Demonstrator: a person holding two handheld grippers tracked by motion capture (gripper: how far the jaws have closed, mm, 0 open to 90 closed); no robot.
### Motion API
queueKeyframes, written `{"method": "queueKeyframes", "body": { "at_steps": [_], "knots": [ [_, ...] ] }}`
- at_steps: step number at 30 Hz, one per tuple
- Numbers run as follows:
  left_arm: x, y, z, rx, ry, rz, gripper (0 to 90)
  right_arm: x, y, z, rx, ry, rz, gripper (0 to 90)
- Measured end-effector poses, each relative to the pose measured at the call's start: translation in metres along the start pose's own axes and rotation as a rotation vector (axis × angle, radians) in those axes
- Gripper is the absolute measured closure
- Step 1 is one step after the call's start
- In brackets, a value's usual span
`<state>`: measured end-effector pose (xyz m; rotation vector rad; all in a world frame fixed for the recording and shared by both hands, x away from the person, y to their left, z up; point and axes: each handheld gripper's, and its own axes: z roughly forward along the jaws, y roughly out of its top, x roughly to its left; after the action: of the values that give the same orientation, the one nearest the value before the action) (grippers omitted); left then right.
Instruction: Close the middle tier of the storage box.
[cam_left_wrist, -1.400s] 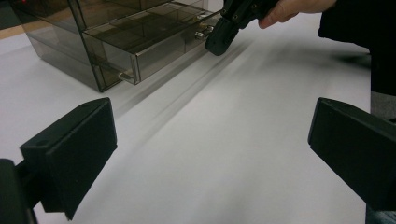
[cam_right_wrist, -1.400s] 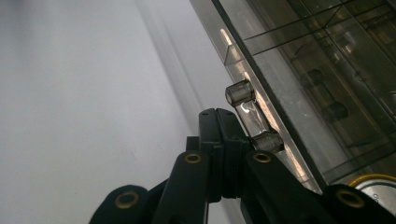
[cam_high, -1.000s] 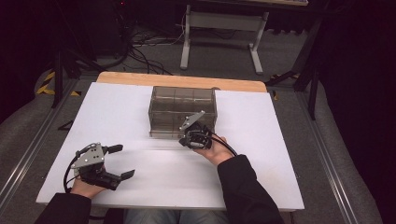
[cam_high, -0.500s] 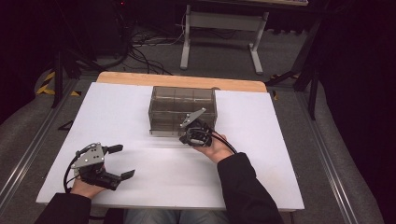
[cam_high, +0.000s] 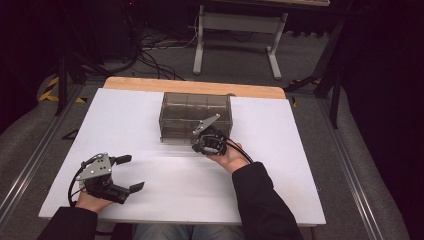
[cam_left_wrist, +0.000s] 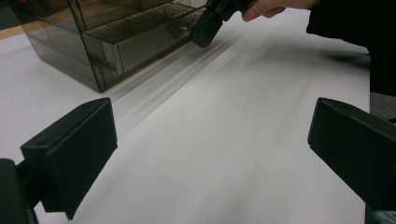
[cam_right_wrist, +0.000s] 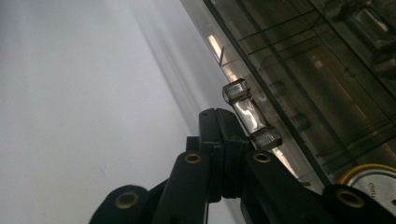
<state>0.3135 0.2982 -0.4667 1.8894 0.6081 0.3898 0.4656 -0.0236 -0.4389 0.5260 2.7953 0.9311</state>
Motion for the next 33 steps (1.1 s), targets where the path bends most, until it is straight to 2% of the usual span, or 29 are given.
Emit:
{"method": "queueKeyframes", "body": {
  "at_steps": [33],
  "knots": [
    [0.0,0.0,0.0,-0.002,0.001,0.002,2.1,-0.014,0.001,0.002,-0.019,-0.021,0.034,90.0]
  ]
}}
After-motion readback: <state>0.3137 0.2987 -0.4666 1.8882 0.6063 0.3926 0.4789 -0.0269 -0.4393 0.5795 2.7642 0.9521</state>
